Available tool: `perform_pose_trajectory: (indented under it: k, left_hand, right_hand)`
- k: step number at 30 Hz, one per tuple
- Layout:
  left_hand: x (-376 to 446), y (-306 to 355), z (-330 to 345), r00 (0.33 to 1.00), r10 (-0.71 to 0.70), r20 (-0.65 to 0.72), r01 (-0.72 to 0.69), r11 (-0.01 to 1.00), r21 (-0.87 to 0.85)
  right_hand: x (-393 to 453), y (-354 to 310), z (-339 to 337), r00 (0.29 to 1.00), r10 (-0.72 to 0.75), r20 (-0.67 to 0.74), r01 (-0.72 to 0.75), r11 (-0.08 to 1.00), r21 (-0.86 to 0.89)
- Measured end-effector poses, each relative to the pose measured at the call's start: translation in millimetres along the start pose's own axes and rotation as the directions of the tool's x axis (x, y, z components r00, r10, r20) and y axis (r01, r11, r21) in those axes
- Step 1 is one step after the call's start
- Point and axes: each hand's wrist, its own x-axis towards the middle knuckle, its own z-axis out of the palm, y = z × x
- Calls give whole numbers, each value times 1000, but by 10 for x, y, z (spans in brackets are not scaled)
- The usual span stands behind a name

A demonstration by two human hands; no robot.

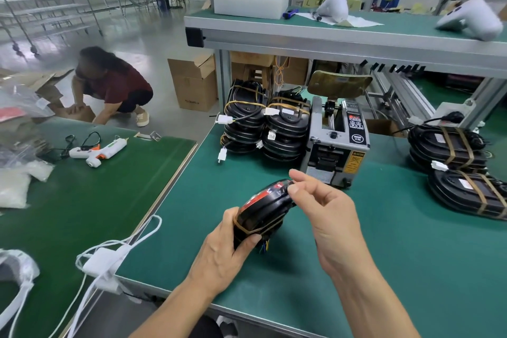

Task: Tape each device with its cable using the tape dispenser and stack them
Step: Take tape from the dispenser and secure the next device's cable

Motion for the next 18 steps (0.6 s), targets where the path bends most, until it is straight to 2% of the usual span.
perform_pose_trajectory:
  k: [18]
  left_hand:
    - [8, -36, 20, 1000, 4, -13, -4, 1000, 9]
  right_hand:
    - [29, 76, 86, 993, -22, -116, 11, 996, -89]
